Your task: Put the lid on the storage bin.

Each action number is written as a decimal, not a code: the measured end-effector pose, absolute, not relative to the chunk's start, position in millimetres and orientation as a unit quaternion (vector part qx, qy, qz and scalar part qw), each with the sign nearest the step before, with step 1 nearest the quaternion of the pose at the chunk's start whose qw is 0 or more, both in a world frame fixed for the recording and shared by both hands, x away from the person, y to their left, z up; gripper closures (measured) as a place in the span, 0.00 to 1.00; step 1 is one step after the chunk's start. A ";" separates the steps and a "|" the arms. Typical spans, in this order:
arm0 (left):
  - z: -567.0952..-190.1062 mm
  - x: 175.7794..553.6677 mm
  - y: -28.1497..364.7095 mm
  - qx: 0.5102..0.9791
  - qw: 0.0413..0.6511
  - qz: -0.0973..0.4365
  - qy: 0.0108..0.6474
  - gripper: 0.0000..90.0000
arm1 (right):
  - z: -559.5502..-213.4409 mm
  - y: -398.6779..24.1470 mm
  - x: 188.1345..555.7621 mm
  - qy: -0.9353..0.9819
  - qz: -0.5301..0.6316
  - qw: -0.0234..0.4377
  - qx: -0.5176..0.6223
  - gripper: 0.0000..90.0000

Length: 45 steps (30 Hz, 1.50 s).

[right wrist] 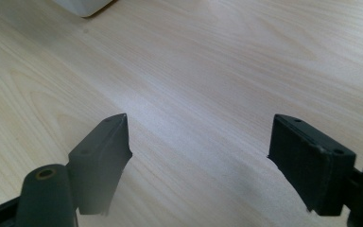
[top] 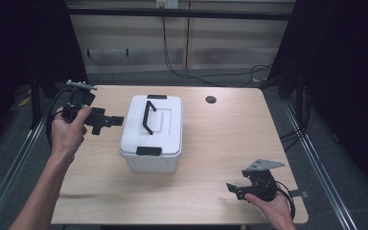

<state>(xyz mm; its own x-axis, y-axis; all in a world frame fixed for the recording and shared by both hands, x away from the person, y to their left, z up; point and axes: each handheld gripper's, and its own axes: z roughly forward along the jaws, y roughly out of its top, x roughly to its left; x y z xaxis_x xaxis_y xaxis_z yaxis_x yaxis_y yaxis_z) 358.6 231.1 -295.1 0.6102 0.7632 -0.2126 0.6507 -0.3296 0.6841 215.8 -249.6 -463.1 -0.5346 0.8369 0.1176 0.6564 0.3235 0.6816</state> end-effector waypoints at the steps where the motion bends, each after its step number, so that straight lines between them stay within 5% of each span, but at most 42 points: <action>1: -294.7 357.6 233.7 0.813 0.380 0.071 0.435 0.19 | -463.0 -249.5 215.7 0.803 0.350 0.129 0.465 0.23; 20: -321.6 299.7 271.3 0.796 0.428 0.116 0.411 0.21 | -462.3 -250.3 215.7 0.801 0.352 0.134 0.465 0.23; 39: -379.9 226.6 282.2 0.795 0.408 0.151 0.423 0.19 | -462.0 -251.5 214.6 0.795 0.357 0.140 0.470 0.23; 43: -391.1 215.9 279.1 0.790 0.395 0.192 0.428 0.19 | -461.9 -250.4 213.7 0.795 0.358 0.145 0.467 0.23; 45: -393.8 219.5 280.7 0.790 0.410 0.157 0.428 0.19 | -462.3 -250.7 214.0 0.793 0.360 0.146 0.469 0.23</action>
